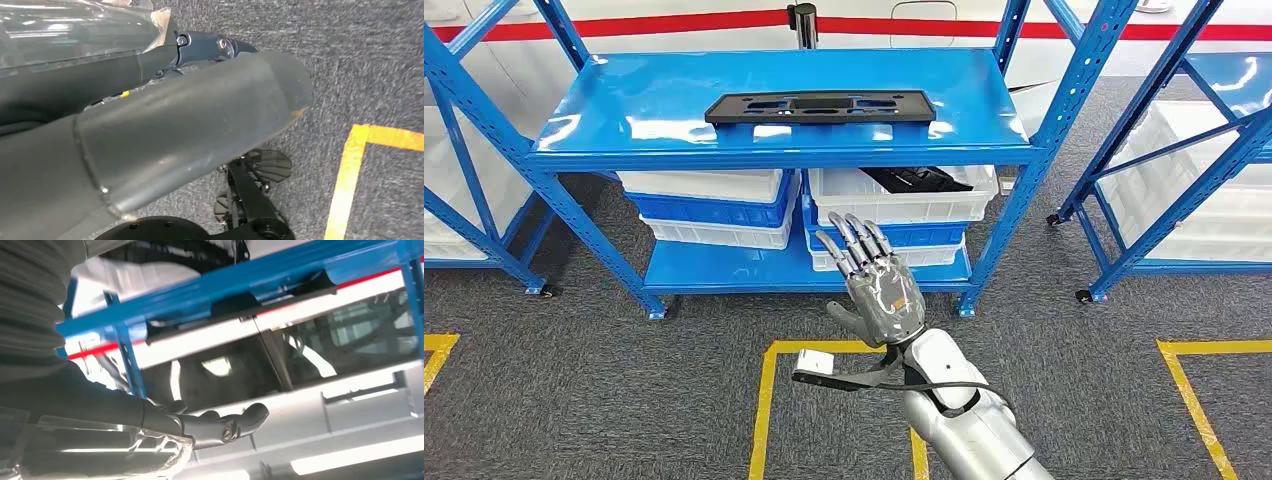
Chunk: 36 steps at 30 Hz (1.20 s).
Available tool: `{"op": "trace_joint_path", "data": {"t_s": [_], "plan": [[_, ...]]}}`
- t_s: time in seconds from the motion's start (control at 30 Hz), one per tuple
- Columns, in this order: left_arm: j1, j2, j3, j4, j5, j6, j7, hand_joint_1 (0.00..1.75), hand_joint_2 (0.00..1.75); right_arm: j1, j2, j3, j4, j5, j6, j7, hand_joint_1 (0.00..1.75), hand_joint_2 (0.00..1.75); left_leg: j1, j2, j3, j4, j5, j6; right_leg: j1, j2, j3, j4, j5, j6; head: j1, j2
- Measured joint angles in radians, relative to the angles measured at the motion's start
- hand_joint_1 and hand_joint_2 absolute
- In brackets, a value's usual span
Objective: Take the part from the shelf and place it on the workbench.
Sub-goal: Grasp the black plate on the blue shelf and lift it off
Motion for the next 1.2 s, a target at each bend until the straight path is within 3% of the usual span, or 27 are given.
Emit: {"op": "trace_joint_path", "data": {"t_s": [0.33, 0.5, 0.57, 0.63, 0.7, 0.73, 0.77, 0.83, 0.9, 0.97, 1.03, 1.1, 1.17, 1.2], "plan": [[0.003, 0.005, -0.022, 0.004, -0.039, -0.027, 0.051, 0.0, 0.0, 0.013, 0.007, 0.036, -0.029, 0.217, -0.048, 0.081, 0.0, 1.75, -0.001, 0.0, -0.005, 0.008, -0.003, 0.004, -0.007, 0.0, 0.0, 0.0, 0.001, 0.002, 0.0, 0.0], [0.002, 0.006, -0.053, 0.004, -0.082, -0.027, 0.067, 0.0, 0.0, 0.011, 0.031, 0.042, -0.03, 0.211, -0.048, 0.088, 0.0, 1.75, 0.0, 0.0, 0.0, -0.005, -0.003, 0.022, -0.004, -0.002, -0.001, -0.003, 0.001, 0.01, 0.0, 0.0], [-0.002, 0.002, -0.064, 0.004, -0.089, -0.027, 0.069, 0.0, 0.0, 0.009, 0.039, 0.043, -0.032, 0.2, -0.048, 0.089, 0.0, 1.75, 0.008, 0.0, 0.015, -0.027, 0.006, 0.031, -0.001, 0.003, -0.03, 0.051, -0.019, 0.01, 0.002, 0.0], [-0.006, -0.002, -0.072, 0.004, -0.095, -0.026, 0.07, 0.0, 0.0, 0.01, 0.04, 0.043, -0.031, 0.195, -0.049, 0.089, 0.0, 1.75, 0.013, -0.002, 0.022, -0.033, 0.005, 0.035, -0.004, 0.011, -0.1, 0.176, -0.058, 0.006, 0.004, 0.0], [-0.007, -0.004, -0.077, 0.004, -0.101, -0.026, 0.07, 0.0, 0.0, 0.015, 0.039, 0.043, -0.028, 0.192, -0.049, 0.088, 0.0, 1.75, 0.014, -0.006, 0.029, -0.033, -0.002, 0.033, -0.008, 0.015, -0.164, 0.27, -0.074, 0.013, 0.004, 0.0], [-0.007, -0.006, -0.081, 0.004, -0.103, -0.026, 0.07, 0.0, 0.0, 0.016, 0.039, 0.043, -0.025, 0.191, -0.049, 0.088, 0.0, 1.75, 0.016, -0.009, 0.036, -0.033, -0.008, 0.028, -0.011, 0.015, -0.172, 0.266, -0.059, 0.022, 0.004, 0.0], [-0.007, -0.006, -0.085, 0.004, -0.106, -0.026, 0.07, 0.0, 0.0, 0.017, 0.039, 0.043, -0.024, 0.191, -0.049, 0.087, 0.0, 1.75, 0.019, -0.011, 0.046, -0.032, -0.016, 0.022, -0.014, 0.014, -0.159, 0.221, -0.027, 0.034, 0.004, 0.0], [-0.007, -0.007, -0.092, 0.004, -0.111, -0.025, 0.07, 0.0, 0.0, 0.016, 0.04, 0.043, -0.02, 0.191, -0.05, 0.087, 0.0, 1.75, 0.022, -0.014, 0.063, -0.03, -0.036, 0.004, -0.019, 0.004, -0.103, 0.085, 0.039, 0.054, 0.007, 0.0], [-0.009, -0.006, -0.094, 0.004, -0.114, -0.025, 0.069, 0.0, 0.0, 0.017, 0.043, 0.043, -0.017, 0.191, -0.05, 0.087, 0.0, 1.75, 0.02, -0.014, 0.07, -0.028, -0.054, -0.012, -0.018, -0.001, -0.069, 0.018, 0.052, 0.041, 0.009, 0.0], [-0.013, -0.006, -0.097, 0.004, -0.115, -0.024, 0.069, 0.0, 0.0, 0.017, 0.047, 0.043, -0.016, 0.191, -0.051, 0.086, 0.0, 1.75, 0.021, -0.01, 0.078, -0.034, -0.063, -0.023, -0.013, 0.008, -0.064, 0.02, 0.035, 0.011, 0.006, 0.0], [-0.017, -0.007, -0.1, 0.003, -0.115, -0.024, 0.068, 0.0, 0.0, 0.016, 0.052, 0.042, -0.016, 0.191, -0.051, 0.086, 0.0, 1.75, 0.029, -0.014, 0.085, -0.023, -0.079, -0.031, -0.012, 0.018, -0.052, 0.02, 0.021, -0.011, 0.003, 0.0], [-0.02, -0.008, -0.1, 0.002, -0.115, -0.024, 0.068, 0.0, 0.0, 0.013, 0.058, 0.042, -0.017, 0.191, -0.052, 0.086, 0.0, 1.75, 0.031, -0.035, 0.034, 0.079, -0.117, -0.035, -0.012, 0.026, -0.033, 0.017, 0.005, -0.031, -0.001, 0.0], [-0.019, -0.008, -0.101, 0.002, -0.115, -0.023, 0.068, 0.0, 0.0, 0.011, 0.062, 0.042, -0.015, 0.191, -0.052, 0.086, 0.0, 1.75, 0.029, -0.052, -0.063, 0.227, -0.156, -0.035, -0.006, 0.032, -0.019, 0.017, -0.009, -0.045, -0.003, 0.0], [-0.019, -0.008, -0.101, 0.002, -0.115, -0.023, 0.068, 0.0, 0.0, 0.012, 0.063, 0.042, -0.015, 0.191, -0.052, 0.086, 0.0, 1.75, 0.029, -0.054, -0.094, 0.27, -0.166, -0.034, -0.004, 0.034, -0.016, 0.017, -0.013, -0.048, -0.003, 0.0]]}}
